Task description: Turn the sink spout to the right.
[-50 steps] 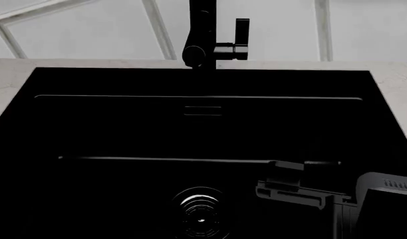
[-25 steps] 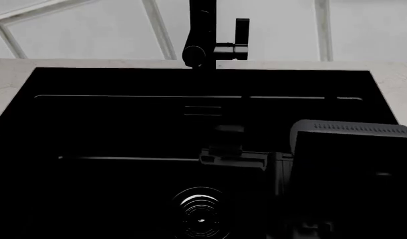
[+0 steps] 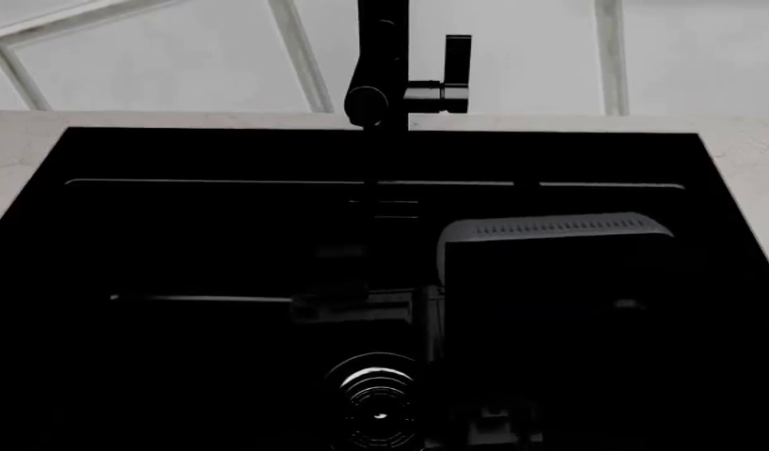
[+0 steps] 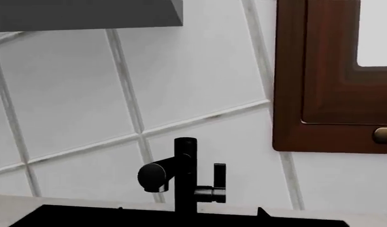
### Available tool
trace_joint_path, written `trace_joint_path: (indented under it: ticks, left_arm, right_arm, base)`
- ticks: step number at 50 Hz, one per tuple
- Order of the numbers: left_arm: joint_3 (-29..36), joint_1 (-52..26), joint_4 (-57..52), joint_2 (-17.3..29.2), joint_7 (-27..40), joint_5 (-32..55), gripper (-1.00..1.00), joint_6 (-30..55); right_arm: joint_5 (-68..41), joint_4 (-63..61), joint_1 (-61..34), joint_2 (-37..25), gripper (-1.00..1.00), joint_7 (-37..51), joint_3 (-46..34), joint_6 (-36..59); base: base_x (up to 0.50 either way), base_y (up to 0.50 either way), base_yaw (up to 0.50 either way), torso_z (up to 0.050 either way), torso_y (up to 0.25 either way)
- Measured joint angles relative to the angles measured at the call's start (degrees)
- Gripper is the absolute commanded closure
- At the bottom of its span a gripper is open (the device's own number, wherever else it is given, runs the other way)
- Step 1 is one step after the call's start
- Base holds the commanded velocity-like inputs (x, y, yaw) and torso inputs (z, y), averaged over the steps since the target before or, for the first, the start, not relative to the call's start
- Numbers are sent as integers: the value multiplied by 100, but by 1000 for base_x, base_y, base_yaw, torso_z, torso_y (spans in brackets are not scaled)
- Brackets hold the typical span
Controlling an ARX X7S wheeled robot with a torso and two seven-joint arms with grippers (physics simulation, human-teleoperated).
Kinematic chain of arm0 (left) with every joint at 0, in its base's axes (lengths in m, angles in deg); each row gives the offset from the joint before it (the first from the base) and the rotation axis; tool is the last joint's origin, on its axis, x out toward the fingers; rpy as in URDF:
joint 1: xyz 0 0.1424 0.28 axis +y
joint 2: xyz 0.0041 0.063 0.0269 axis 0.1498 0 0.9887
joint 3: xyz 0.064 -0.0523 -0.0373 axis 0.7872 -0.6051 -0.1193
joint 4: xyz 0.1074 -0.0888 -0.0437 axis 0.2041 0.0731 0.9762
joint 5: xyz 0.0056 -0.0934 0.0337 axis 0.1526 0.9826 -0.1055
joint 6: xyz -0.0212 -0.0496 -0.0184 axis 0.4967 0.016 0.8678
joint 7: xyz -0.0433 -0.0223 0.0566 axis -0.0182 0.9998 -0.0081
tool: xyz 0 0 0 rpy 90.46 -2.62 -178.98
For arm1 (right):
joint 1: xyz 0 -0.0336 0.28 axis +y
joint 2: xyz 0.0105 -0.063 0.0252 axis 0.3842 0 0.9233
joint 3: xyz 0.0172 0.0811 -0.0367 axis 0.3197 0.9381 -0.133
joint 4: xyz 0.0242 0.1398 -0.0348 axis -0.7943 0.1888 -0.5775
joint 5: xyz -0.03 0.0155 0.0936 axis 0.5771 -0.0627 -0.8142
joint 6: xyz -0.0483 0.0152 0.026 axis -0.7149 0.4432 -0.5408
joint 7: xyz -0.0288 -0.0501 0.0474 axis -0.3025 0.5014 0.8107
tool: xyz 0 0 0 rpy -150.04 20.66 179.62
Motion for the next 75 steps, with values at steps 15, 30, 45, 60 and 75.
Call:
trace_joint_path:
  ticks: [15,30,45,60,75]
  left_arm:
    - [107,-29,37,48,-33,-38,-100,-22]
    - [202,-40,104,75,-87,-52,-100,-69]
    - [255,-32,148,92,-107,-54,-100,-116]
    - [289,-22,180,119,-115,-26,-100,-139]
    - [331,-24,198,143,-113,-13,-100,-150]
  right_arm:
    - [31,385,-217,122,-100,-49,-169,-237]
    - [172,1579,-817,418,-100,-264,-412,-830]
    - [286,2501,-1220,558,-100,-344,-639,-1253]
    - [337,3406,-1455,695,-100,-342,-779,-1724]
    - [260,4220,-1741,784,-100,-429,-923,-2131]
  base:
    - [0,0,0,0,0]
    - [0,0,0,0,0]
    - [0,0,0,0,0]
    - [0,0,0,0,0]
    - [0,0,0,0,0]
